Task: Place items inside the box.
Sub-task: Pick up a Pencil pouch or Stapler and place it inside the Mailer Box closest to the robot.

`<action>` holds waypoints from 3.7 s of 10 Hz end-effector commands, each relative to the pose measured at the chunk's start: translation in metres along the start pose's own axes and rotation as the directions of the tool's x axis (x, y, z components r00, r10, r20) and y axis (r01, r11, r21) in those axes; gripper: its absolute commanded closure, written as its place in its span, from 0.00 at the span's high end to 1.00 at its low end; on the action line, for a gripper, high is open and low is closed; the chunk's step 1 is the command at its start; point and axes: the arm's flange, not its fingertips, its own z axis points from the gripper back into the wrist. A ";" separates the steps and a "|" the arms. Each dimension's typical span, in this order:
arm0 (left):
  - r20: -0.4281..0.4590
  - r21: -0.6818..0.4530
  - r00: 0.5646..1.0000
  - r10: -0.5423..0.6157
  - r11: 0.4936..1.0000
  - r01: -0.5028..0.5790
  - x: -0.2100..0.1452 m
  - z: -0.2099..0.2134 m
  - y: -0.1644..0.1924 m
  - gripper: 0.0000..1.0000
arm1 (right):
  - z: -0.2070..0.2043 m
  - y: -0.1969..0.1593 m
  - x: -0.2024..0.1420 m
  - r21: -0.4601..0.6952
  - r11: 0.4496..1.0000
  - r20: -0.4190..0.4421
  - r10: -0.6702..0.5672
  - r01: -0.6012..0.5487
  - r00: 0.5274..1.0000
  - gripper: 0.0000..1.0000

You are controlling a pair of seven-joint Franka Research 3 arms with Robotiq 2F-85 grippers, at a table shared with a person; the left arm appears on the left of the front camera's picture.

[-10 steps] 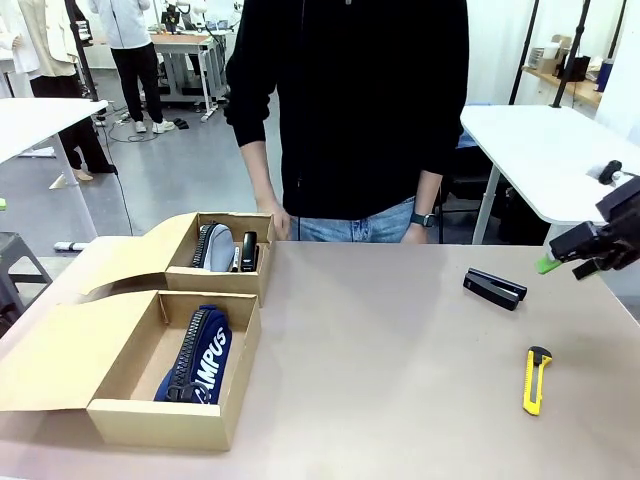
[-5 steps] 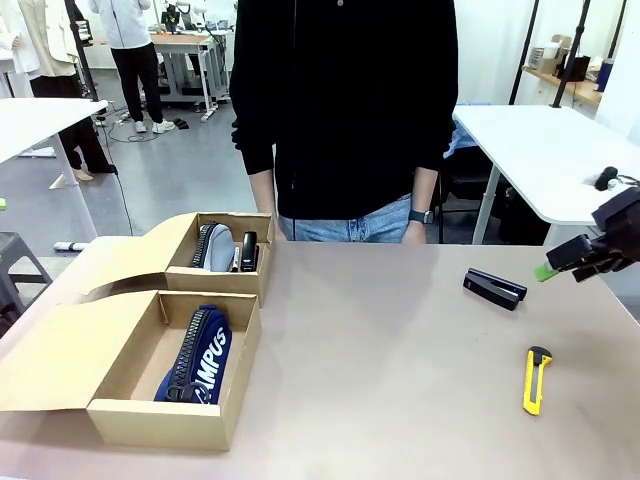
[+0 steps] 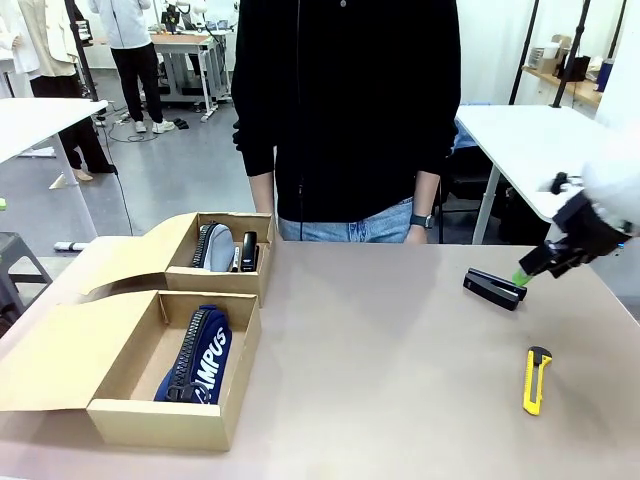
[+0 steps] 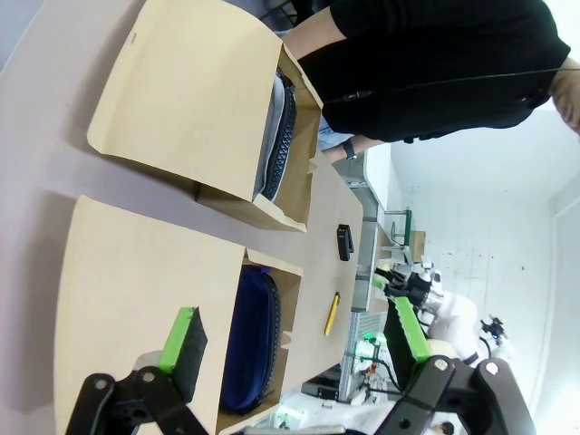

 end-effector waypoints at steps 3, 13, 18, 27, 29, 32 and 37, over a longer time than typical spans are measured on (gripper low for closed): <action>0.000 -0.018 1.000 -0.020 1.000 0.020 -0.001 0.001 0.001 1.00 | -0.053 -0.031 0.053 -0.086 0.984 -0.059 0.150 -0.155 0.987 1.00; 0.000 -0.018 1.000 -0.020 1.000 0.020 -0.001 0.001 0.001 1.00 | -0.104 -0.054 0.052 0.089 0.966 -0.027 0.246 -0.243 0.969 1.00; 0.000 -0.018 1.000 -0.020 1.000 0.020 -0.001 0.001 0.001 1.00 | 0.084 -0.180 -0.109 0.536 0.797 0.244 -0.463 0.279 0.852 1.00; 0.000 -0.018 1.000 -0.020 1.000 0.020 -0.001 0.001 0.001 1.00 | 0.100 -0.215 -0.256 0.727 0.591 0.165 -0.645 0.350 0.747 1.00; 0.000 -0.018 1.000 -0.020 1.000 0.020 -0.001 0.001 0.001 1.00 | 0.100 -0.215 -0.256 0.727 0.591 0.165 -0.645 0.350 0.747 1.00; 0.000 -0.018 1.000 -0.020 1.000 0.020 -0.001 0.001 0.001 1.00 | 0.100 -0.217 -0.255 0.738 0.586 0.170 -0.642 0.335 0.747 1.00; 0.000 -0.018 1.000 -0.020 1.000 0.020 -0.001 0.001 0.001 1.00 | 0.038 -0.075 -0.093 0.358 0.933 0.125 -0.091 0.041 0.988 1.00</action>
